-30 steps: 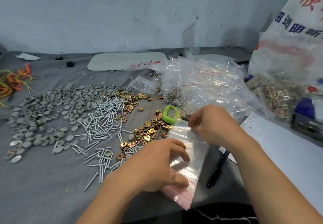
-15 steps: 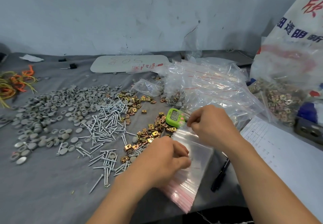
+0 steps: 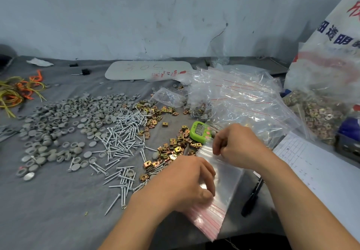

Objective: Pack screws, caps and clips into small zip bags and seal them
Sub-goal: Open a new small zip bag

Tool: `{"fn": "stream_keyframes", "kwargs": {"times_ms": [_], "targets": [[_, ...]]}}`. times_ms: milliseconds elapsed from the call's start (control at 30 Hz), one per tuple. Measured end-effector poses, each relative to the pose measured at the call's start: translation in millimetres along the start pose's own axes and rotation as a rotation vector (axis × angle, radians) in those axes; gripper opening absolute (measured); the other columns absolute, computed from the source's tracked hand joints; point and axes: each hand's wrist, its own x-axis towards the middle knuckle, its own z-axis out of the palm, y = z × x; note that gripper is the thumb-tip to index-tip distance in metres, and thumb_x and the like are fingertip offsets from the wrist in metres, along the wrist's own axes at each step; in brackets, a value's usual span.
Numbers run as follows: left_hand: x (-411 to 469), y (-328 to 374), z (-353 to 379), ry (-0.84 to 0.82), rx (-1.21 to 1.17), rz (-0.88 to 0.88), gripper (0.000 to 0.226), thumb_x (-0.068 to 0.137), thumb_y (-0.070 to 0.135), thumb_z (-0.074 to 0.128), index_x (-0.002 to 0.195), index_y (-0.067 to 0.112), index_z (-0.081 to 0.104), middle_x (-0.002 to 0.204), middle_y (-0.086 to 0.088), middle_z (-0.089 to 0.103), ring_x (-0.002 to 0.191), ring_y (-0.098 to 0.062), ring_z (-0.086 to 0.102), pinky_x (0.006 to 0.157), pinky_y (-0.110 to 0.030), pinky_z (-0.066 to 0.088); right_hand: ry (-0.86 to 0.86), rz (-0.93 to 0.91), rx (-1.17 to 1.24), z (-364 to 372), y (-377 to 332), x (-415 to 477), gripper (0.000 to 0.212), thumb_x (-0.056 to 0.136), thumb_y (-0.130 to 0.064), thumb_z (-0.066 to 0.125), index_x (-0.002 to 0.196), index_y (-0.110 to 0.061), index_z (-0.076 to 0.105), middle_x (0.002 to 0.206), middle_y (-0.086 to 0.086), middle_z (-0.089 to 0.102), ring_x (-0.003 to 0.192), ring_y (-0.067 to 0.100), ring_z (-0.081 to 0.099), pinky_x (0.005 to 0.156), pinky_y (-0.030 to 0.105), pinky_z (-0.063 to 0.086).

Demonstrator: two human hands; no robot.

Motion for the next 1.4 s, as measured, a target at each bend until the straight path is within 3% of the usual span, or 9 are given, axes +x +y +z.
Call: {"fn": "stream_keyframes", "kwargs": {"times_ms": [167,300,633,767,900,1033,1200,1300,1400], "targets": [[4,0,2,0.029,-0.032,-0.018,0.014,0.083,0.016,0.073,0.088,0.022,0.084,0.116,0.018,0.072,0.098,0.006,0.060,0.076,0.002,0.039,-0.033,-0.007,-0.011,0,1,-1,0.033,0.075,0.001,0.068,0.059,-0.027,0.074,0.053,-0.020,0.066,0.053,-0.004,0.060,0.047,0.012,0.042],[-3,-2,-2,-0.087,-0.106,-0.071,0.013,0.073,0.025,0.084,0.082,0.034,0.082,0.124,0.031,0.064,0.101,0.011,0.064,0.093,-0.021,0.055,-0.070,-0.013,-0.043,0,-2,-3,0.030,0.078,0.001,0.067,0.065,-0.025,0.074,0.063,-0.012,0.069,0.065,0.005,0.067,0.053,0.017,0.045],[0,-1,-1,-0.069,-0.021,-0.042,0.019,0.073,0.028,0.085,0.091,0.034,0.082,0.122,0.030,0.063,0.102,0.007,0.062,0.091,-0.020,0.052,-0.111,-0.016,-0.106,-1,-8,-10,0.029,0.082,-0.001,0.062,0.072,-0.026,0.072,0.077,-0.009,0.071,0.076,0.010,0.067,0.064,0.024,0.053],[4,0,3,-0.006,0.012,-0.027,0.009,0.077,0.022,0.079,0.082,0.029,0.083,0.112,0.024,0.068,0.090,0.010,0.060,0.071,-0.004,0.043,-0.130,-0.017,-0.096,-1,-8,-10,0.030,0.083,0.000,0.061,0.074,-0.026,0.072,0.080,-0.008,0.072,0.079,0.012,0.068,0.065,0.025,0.053],[8,1,9,0.121,-0.158,-0.184,0.011,0.082,0.016,0.074,0.073,0.021,0.077,0.086,0.011,0.076,0.076,-0.001,0.068,0.077,-0.026,0.059,-0.112,-0.041,-0.090,-1,-5,-10,0.030,0.082,0.000,0.062,0.072,-0.027,0.073,0.079,-0.008,0.072,0.079,0.012,0.069,0.068,0.026,0.056],[13,0,9,0.431,-0.332,-0.312,0.018,0.092,0.015,0.070,0.076,0.020,0.073,0.072,0.007,0.073,0.063,-0.001,0.067,0.061,-0.020,0.052,0.100,-0.026,0.185,-5,-1,-7,0.036,0.086,0.000,0.063,0.072,-0.031,0.075,0.065,-0.016,0.071,0.067,-0.001,0.067,0.063,0.018,0.052],[16,0,-1,0.730,-0.868,-0.420,0.015,0.105,0.013,0.052,0.096,0.010,0.063,0.073,0.001,0.076,0.066,-0.014,0.075,0.059,-0.027,0.060,0.596,-0.164,0.505,-8,-10,-17,0.007,0.080,-0.028,0.079,0.073,-0.030,0.076,0.064,-0.017,0.071,0.059,-0.001,0.064,0.057,0.019,0.051],[15,1,-10,0.799,-1.204,-0.378,0.020,0.108,0.010,0.046,0.093,0.006,0.058,0.067,-0.002,0.073,0.061,-0.014,0.072,0.054,-0.021,0.057,0.108,-0.196,0.315,1,-21,-23,0.010,0.075,-0.034,0.084,0.073,-0.030,0.074,0.061,-0.014,0.069,0.053,-0.002,0.059,0.054,0.019,0.044],[12,0,-16,0.860,-1.377,-0.334,0.024,0.108,0.010,0.045,0.088,0.009,0.057,0.061,0.002,0.069,0.055,-0.008,0.067,0.051,-0.017,0.053,-0.237,-0.178,-0.120,20,-27,-25,0.022,0.076,-0.039,0.081,0.092,-0.034,0.066,0.082,-0.011,0.073,0.077,0.005,0.064,0.069,0.025,0.051]]}}
